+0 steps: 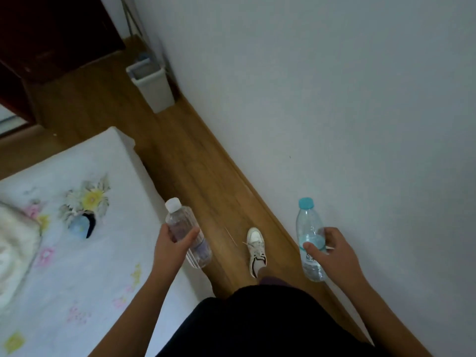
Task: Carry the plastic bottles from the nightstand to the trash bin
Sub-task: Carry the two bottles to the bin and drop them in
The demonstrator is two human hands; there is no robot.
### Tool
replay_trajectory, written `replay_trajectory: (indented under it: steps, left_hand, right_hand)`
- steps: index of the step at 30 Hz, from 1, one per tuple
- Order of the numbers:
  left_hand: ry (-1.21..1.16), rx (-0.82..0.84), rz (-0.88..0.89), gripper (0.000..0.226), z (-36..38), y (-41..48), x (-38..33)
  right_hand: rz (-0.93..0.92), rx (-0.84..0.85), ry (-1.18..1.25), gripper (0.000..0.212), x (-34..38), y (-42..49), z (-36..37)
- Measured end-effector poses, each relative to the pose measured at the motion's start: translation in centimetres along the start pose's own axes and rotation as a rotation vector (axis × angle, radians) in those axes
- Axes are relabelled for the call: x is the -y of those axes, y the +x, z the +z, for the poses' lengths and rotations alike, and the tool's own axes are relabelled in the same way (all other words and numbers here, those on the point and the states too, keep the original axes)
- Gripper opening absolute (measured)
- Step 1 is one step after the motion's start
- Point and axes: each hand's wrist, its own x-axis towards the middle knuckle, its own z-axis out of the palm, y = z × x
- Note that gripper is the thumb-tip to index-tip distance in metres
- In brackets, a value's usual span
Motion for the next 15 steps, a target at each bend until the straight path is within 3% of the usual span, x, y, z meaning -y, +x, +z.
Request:
replay_trajectory:
  steps: [2,5,9,12,15]
  left_hand:
    - [-0.023,-0.065,-0.064,0.049,-0.8,2.1,-0.6]
    - [0.018,-0.159,-0.187,0.061,-1.9,5.0,-1.1]
    - [0.017,-0.312,-0.296,0.066,-3.7,8.4,-2.2]
    - [-0.01,-0.417,-0.385,0.073,-5.8,10.2,-2.5]
    - [-0.075,-0.52,-0.47,0.076,-7.9,12.4,-2.3]
  right_hand:
    - [-0.049,0.036,-0.013,0.053,3.3,4.3,0.5]
    - [-0.1,0.107,-0.026,0.061,8.8,10.2,1.3]
    - [-0.221,0.242,-0.08,0.082,16.8,17.9,3.7]
    - [-0.301,0.345,-0.125,0.063,23.9,22.2,6.6]
    - [-0.354,0.437,-0.136,0.066,31.0,25.7,10.3]
